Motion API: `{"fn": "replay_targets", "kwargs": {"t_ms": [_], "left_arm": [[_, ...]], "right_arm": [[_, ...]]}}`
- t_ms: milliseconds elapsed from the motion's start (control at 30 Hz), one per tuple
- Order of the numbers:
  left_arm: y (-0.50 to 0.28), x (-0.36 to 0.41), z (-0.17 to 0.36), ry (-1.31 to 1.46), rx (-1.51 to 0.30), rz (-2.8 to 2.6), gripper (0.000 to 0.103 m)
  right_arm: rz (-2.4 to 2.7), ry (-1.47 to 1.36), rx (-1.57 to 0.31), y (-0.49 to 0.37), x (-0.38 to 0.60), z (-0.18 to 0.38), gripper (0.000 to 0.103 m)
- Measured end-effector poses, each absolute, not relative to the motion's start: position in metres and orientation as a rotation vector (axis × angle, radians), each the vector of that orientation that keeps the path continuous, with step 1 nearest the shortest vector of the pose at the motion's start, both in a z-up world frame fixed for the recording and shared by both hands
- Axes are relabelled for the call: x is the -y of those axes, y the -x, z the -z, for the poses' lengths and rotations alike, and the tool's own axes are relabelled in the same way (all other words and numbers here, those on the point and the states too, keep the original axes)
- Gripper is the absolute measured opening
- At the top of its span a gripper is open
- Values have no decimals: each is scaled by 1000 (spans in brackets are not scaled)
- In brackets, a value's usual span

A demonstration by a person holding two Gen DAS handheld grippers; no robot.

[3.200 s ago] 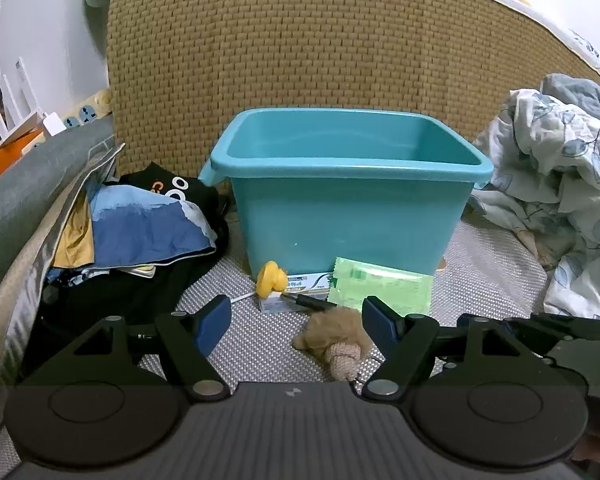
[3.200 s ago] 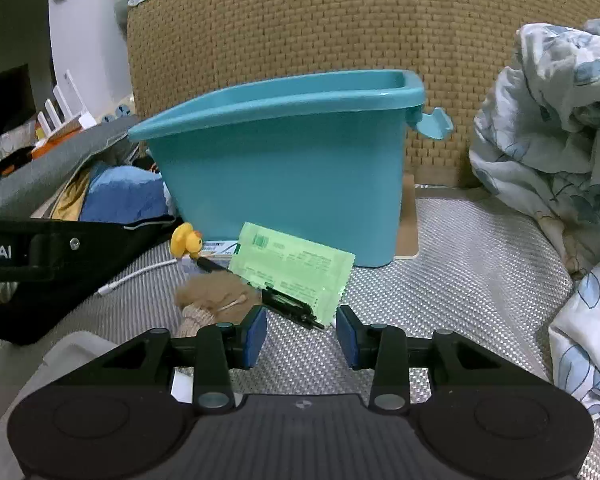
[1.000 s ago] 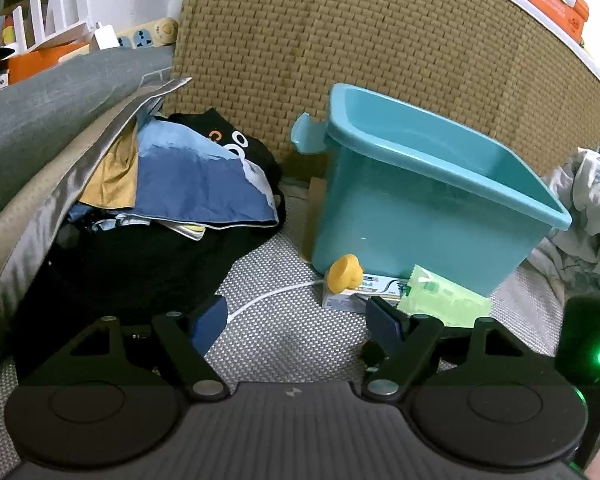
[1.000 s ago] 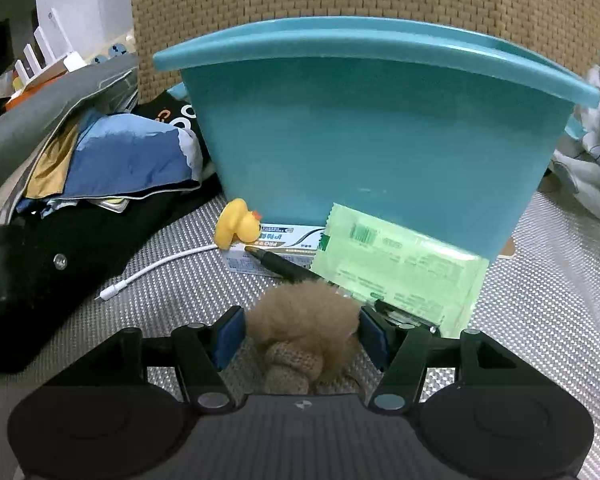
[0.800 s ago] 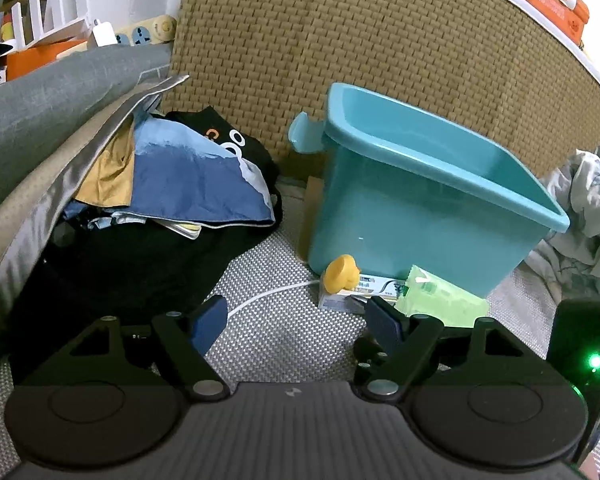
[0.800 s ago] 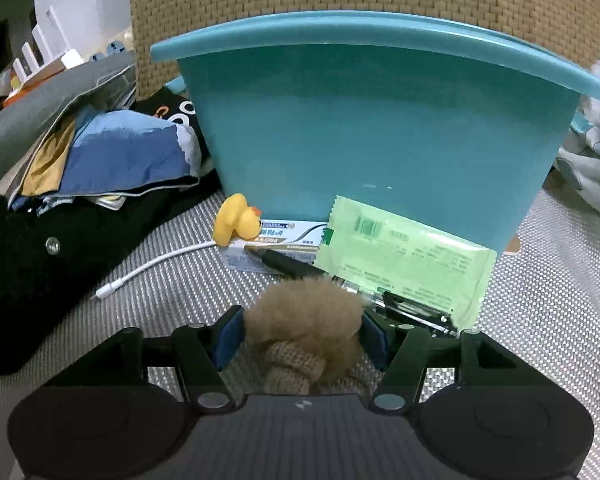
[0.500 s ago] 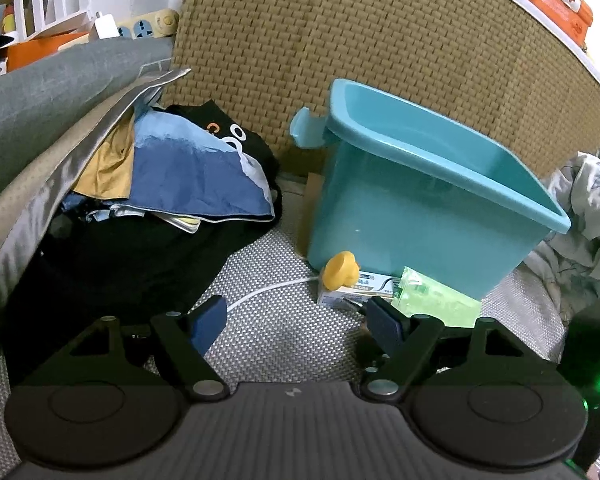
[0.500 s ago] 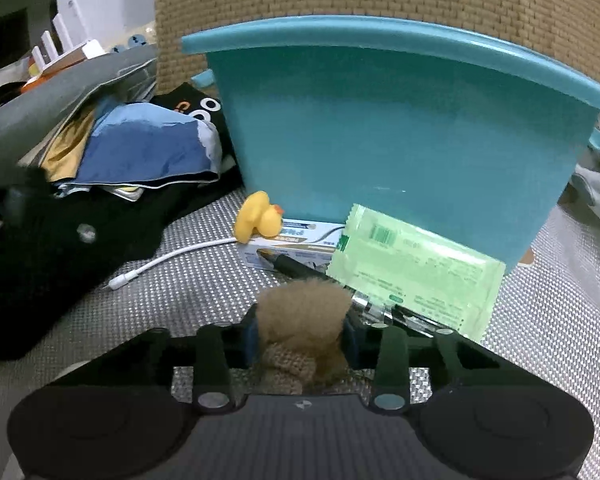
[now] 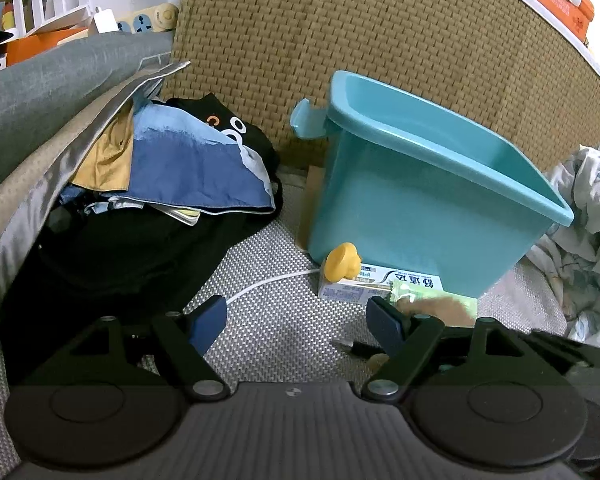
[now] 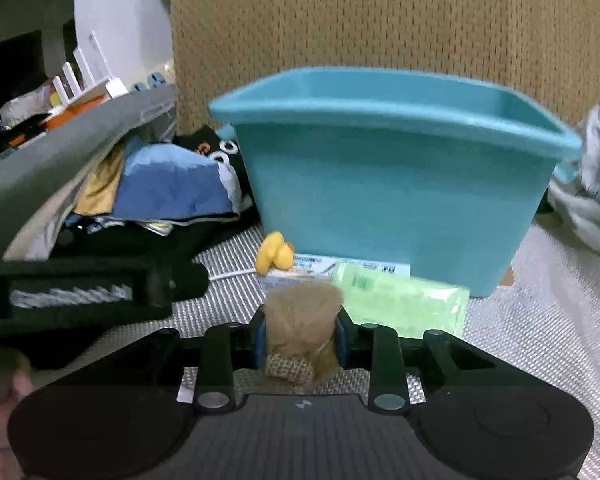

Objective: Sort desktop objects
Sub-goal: 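Lift the brown plush keychain with the right gripper toward the bin, then carry the brown plush keychain with the right gripper over the teal bin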

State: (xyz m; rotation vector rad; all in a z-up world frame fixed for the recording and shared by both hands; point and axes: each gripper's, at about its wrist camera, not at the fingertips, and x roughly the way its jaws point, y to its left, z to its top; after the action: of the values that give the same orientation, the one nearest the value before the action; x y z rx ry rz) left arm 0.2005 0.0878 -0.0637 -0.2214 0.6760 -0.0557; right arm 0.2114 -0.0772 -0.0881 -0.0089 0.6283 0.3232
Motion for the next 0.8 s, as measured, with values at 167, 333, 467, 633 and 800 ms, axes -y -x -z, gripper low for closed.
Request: {"fn": "replay_targets", "kwargs": {"t_ms": [167,333,467,633,800], "left_arm": [[-199,-87,63,244,-674,72,82],[-199,-92,64,276,-680,72,82],[-199,-94,64,283,-681,69,82],[-200,-92,64,272,-687,69,82],[-200,-85,66,234,-701,82,82]], "right_arm": [[-320,14,-590,-201,82,76,34],[-315,22,-578,-195,86,70,34],[-303,17,-570,-195,91,68,34],[-286,14,-561,-196,99,66,34],[-276,3,-543,-195,105,60,34]]}}
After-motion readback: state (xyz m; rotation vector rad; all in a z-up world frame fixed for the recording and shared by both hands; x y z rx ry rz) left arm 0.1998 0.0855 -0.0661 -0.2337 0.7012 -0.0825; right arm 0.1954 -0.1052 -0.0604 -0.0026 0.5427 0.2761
